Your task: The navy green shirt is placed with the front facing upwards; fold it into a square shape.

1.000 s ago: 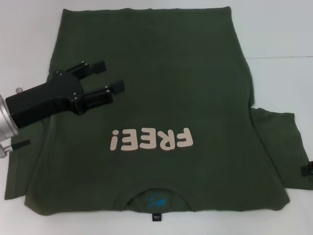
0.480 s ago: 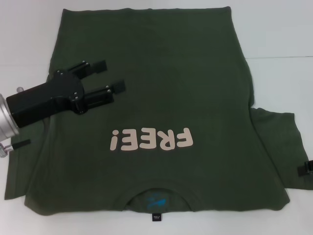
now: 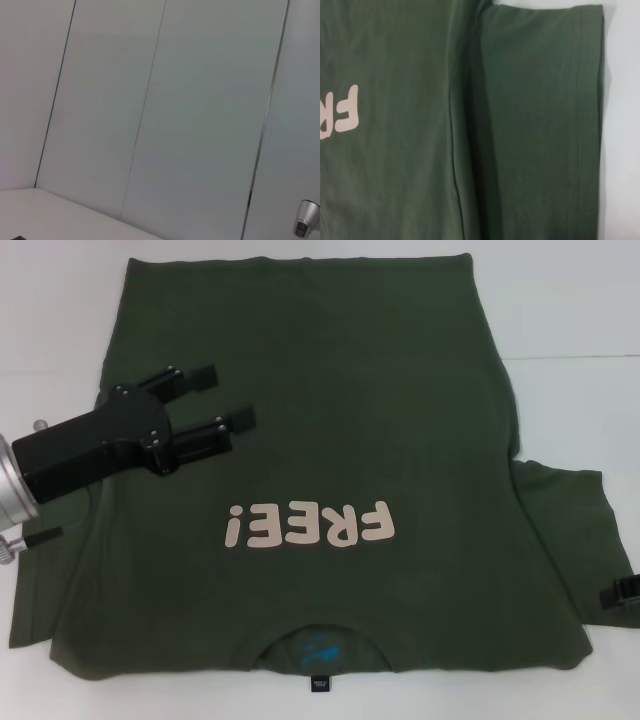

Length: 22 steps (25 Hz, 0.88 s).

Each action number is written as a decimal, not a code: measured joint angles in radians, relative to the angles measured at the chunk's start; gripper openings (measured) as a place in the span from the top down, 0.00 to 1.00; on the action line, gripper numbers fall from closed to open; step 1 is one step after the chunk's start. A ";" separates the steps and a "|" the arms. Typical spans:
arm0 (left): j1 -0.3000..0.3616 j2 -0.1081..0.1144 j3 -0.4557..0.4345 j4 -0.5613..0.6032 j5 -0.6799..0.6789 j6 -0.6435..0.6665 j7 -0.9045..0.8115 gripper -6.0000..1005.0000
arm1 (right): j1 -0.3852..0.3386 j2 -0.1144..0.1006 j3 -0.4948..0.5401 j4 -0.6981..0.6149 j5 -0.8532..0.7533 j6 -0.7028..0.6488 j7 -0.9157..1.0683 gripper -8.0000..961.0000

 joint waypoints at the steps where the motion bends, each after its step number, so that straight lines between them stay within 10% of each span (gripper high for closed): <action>1: 0.000 0.000 0.000 0.000 0.000 0.000 0.000 0.14 | 0.001 0.000 -0.001 0.001 0.000 0.001 -0.001 0.04; 22: -0.005 -0.002 -0.002 0.001 -0.002 0.006 0.000 0.14 | 0.001 0.005 0.002 0.032 0.048 0.021 -0.012 0.04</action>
